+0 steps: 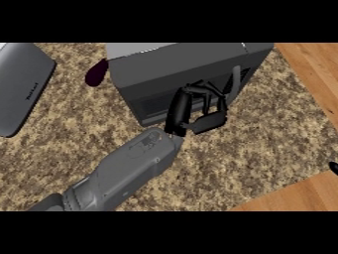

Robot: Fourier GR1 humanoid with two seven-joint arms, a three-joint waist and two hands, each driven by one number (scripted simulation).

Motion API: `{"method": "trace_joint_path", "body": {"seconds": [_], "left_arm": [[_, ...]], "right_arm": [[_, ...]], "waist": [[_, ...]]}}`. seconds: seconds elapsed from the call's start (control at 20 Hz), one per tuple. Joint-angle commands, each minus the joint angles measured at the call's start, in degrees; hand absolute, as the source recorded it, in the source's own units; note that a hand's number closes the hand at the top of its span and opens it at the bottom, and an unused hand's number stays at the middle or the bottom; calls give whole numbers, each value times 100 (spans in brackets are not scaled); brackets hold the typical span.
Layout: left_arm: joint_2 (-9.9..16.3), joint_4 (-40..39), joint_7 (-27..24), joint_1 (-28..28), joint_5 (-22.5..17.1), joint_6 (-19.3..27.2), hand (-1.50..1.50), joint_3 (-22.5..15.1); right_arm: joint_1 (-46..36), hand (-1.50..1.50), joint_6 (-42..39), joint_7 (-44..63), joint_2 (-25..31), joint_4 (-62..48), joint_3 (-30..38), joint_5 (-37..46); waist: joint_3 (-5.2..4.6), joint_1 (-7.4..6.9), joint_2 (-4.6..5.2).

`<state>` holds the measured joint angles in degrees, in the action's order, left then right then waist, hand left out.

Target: Pick up the milk, place it into the microwave and close the microwave

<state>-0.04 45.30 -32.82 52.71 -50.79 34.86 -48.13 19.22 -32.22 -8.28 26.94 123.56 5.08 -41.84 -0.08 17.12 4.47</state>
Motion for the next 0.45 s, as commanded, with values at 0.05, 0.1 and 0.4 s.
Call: {"method": "trace_joint_path", "body": {"seconds": [0.05, 0.1, 0.4], "left_arm": [[4, -580, 21, 371, -199, 36, 150, 324], [4, -645, -25, 312, -201, -16, 150, 291], [4, -656, -200, 295, -321, 97, 150, 256]], "right_arm": [[-46, -150, -56, 44, 82, 64, 1, -106], [5, -150, -17, 85, 55, 74, -59, -117], [-12, -150, -37, 124, 136, 152, -11, -209]], "waist": [[-1, 80, 101], [-4, 29, 102], [-4, 128, 122]]}}
